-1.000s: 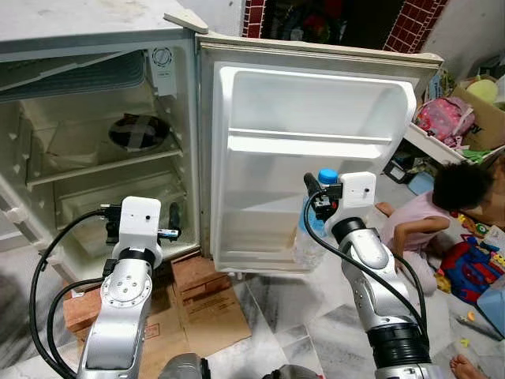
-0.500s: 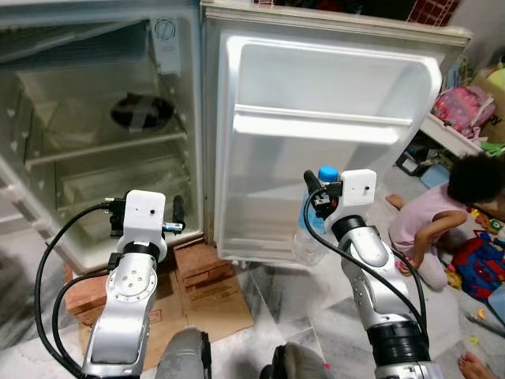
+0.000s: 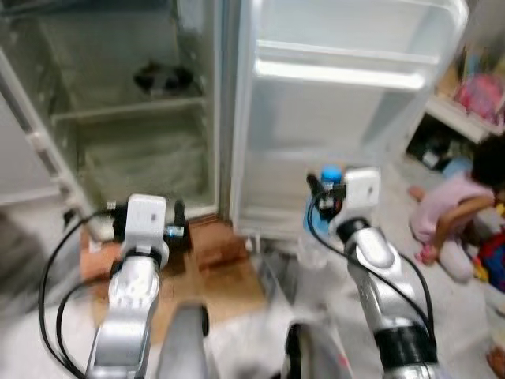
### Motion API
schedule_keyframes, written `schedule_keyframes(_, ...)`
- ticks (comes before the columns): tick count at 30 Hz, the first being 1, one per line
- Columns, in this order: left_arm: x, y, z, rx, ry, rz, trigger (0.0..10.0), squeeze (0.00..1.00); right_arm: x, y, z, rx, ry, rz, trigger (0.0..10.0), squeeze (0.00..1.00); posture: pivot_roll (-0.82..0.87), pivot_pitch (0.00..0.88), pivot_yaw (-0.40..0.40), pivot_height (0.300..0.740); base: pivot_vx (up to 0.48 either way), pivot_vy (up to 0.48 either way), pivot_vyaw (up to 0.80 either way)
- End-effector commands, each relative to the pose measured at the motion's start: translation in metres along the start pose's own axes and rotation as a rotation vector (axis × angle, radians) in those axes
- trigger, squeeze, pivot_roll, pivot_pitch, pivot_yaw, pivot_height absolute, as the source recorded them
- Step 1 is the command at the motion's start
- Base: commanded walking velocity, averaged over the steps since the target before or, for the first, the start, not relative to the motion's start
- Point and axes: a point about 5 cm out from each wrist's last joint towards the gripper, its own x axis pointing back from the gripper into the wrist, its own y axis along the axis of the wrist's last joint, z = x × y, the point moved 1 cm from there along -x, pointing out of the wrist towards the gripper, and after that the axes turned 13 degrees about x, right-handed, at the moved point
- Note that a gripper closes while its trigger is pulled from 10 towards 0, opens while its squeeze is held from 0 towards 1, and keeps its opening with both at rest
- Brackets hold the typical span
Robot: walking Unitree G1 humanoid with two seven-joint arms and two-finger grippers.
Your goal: Restocking fridge
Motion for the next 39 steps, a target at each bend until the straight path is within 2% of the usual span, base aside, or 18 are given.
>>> schedule_keyframes(1, -0.001, 0.004, -0.007, 0.017, -0.018, -0.017, 10.0, 0.0, -0.004, 0.014, -0.01, 0.024, -0.017, -0.054, 10.0, 0.0, 0.09, 0.027, -0.084, 0.634, 0.337, 0.0, 0.0)
schedule_keyframes(14, -0.002, 0.004, -0.011, 0.03, -0.022, -0.017, 10.0, 0.0, -0.008, 0.026, 0.001, 0.04, 0.07, -0.115, 10.0, 0.0, 0.08, 0.024, -0.085, 0.634, 0.477, 0.0, 0.0)
schedule_keyframes(25, -0.002, 0.002, -0.013, 0.032, -0.018, -0.006, 10.0, 0.0, -0.009, 0.027, 0.003, 0.046, 0.08, -0.125, 10.0, 0.0, 0.08, 0.026, -0.086, 0.634, 0.46, 0.0, 0.0)
schedule_keyframes(29, -0.001, 0.004, -0.015, 0.052, -0.016, -0.026, 10.0, 0.0, -0.007, 0.032, 0.003, 0.058, 0.09, -0.173, 10.0, 0.0, 0.08, 0.025, -0.085, 0.634, 0.357, 0.0, 0.0)
schedule_keyframes(34, 0.0, 0.003, -0.015, 0.049, -0.007, -0.012, 10.0, 0.0, -0.007, 0.033, 0.002, 0.038, 0.078, -0.173, 10.0, 0.0, 0.08, 0.022, -0.084, 0.634, 0.0, 0.0, 0.0)
schedule_keyframes(36, 0.001, 0.002, -0.016, 0.049, -0.004, -0.009, 10.0, 0.0, -0.007, 0.034, 0.002, 0.077, 0.078, -0.181, 10.0, 0.0, 0.08, 0.021, -0.084, 0.634, 0.0, 0.0, 0.0)
schedule_keyframes(39, 0.002, 0.003, -0.016, 0.045, -0.005, -0.01, 10.0, 0.0, -0.008, 0.034, 0.002, 0.054, 0.083, -0.178, 10.0, 0.0, 0.08, 0.021, -0.084, 0.634, 0.0, 0.0, 0.0)
